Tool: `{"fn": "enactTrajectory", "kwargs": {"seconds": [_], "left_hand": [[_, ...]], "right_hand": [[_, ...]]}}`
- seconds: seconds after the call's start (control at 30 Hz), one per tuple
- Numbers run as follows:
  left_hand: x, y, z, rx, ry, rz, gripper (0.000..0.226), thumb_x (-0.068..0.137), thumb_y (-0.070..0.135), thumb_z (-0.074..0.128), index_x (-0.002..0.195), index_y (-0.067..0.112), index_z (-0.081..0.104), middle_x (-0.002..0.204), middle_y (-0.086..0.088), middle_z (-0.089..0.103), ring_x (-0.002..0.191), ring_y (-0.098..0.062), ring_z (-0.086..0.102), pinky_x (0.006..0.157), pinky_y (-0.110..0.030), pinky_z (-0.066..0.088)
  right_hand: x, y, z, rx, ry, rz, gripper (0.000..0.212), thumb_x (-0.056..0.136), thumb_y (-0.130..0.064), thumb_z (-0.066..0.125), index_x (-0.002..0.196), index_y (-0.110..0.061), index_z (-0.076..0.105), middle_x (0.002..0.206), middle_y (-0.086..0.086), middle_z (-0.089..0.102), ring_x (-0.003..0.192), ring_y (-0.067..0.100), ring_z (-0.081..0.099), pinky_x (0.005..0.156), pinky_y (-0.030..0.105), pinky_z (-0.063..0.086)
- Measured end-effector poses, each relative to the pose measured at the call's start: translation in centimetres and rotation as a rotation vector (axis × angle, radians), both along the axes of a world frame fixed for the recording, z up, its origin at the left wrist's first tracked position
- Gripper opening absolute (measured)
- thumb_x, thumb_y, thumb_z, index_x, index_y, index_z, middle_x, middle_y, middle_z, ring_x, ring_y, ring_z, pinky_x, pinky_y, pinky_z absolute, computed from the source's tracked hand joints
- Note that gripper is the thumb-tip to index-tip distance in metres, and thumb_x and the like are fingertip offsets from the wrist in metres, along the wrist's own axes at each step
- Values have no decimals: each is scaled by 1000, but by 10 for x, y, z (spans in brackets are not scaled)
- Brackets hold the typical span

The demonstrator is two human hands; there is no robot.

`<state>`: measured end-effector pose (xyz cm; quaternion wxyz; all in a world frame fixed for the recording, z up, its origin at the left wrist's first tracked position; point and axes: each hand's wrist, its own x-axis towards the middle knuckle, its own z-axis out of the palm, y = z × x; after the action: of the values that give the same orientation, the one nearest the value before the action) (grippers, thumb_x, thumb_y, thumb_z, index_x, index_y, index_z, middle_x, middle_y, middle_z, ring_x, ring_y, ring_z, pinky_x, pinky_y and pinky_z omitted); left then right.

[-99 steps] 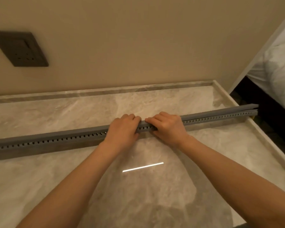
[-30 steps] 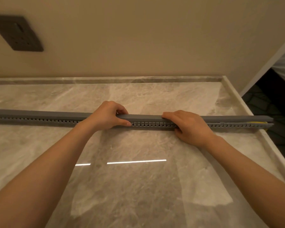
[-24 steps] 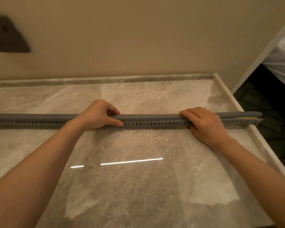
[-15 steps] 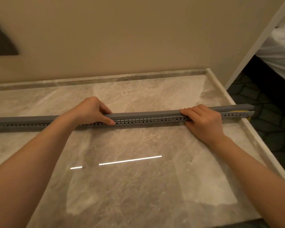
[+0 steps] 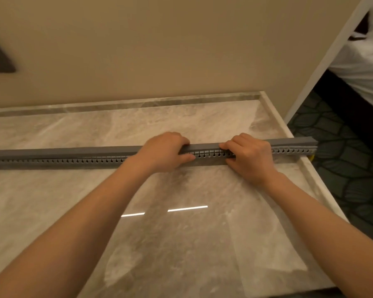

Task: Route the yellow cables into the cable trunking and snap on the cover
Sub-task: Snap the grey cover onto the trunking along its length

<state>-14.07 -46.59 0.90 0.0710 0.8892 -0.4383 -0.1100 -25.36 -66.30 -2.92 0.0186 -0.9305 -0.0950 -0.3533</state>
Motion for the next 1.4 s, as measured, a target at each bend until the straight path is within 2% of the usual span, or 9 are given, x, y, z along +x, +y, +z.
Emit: {"fn": "enactTrajectory", "kwargs": {"seconds": [0.1, 0.2, 0.4, 0.57, 0.7, 0.8, 1.07, 1.27, 1.4], "left_hand": [[-6, -21, -8, -94, 43, -16, 31, 90, 39, 52, 112, 17, 60, 102, -4, 60, 90, -20, 52, 77, -36, 45], [-1, -27, -14, -166, 111, 7, 28, 89, 32, 58, 113, 17, 62, 106, -3, 62, 90, -17, 53, 77, -28, 41], [10, -24, -16, -280, 367, 132, 20, 78, 31, 72, 96, 26, 68, 89, 12, 66, 82, -2, 58, 70, -15, 44], [16, -26, -13, -261, 456, 144, 19, 72, 31, 77, 89, 27, 72, 84, 10, 70, 78, -5, 62, 68, -15, 45], [20, -25, -7, -260, 564, 176, 16, 71, 32, 77, 86, 27, 75, 84, 4, 74, 84, -13, 65, 75, -22, 46], [22, -27, -5, -238, 564, 160, 14, 72, 32, 76, 86, 28, 75, 87, 3, 74, 89, -17, 65, 81, -29, 47], [22, -26, -6, -235, 514, 110, 15, 75, 30, 74, 90, 26, 75, 86, 10, 73, 85, -5, 65, 84, -24, 49], [22, -25, -8, -252, 501, 98, 17, 75, 28, 75, 92, 25, 75, 85, 15, 72, 80, 3, 65, 72, -11, 44], [24, -26, -8, -243, 508, 89, 16, 75, 28, 75, 91, 25, 75, 86, 13, 73, 82, 1, 65, 75, -13, 45]], "right_hand": [[0, -3, -1, -42, 11, 26, 11, 66, -1, 71, 74, -9, 69, 61, 5, 62, 54, 24, 57, 38, 29, 41], [-1, -10, -2, -42, 45, 65, 18, 63, -1, 71, 81, -8, 70, 66, 6, 64, 58, 24, 58, 41, 30, 43], [-4, -23, -4, -8, 134, 92, 32, 65, -16, 78, 95, -8, 69, 87, 6, 70, 73, 25, 62, 52, 36, 51], [-7, -32, -7, 5, 136, 77, 36, 67, -29, 80, 96, -9, 69, 88, 5, 70, 75, 25, 63, 56, 34, 51], [-16, -40, -5, 31, 152, 43, 42, 67, -34, 82, 97, -8, 70, 89, 7, 70, 77, 25, 64, 58, 34, 53], [-24, -52, 1, 62, 173, 7, 46, 65, -36, 83, 98, -6, 70, 90, 9, 70, 78, 27, 64, 62, 35, 54], [-47, -83, 6, 95, 212, -80, 42, 70, -35, 80, 99, -8, 69, 91, 8, 70, 82, 26, 64, 66, 38, 55], [-56, -92, 3, 109, 184, -84, 34, 69, -31, 81, 92, -8, 72, 84, 6, 71, 77, 24, 66, 62, 32, 54], [-53, -95, 9, 146, 237, -79, 37, 66, -34, 83, 93, -10, 73, 82, 5, 72, 77, 23, 67, 61, 35, 55]]}}
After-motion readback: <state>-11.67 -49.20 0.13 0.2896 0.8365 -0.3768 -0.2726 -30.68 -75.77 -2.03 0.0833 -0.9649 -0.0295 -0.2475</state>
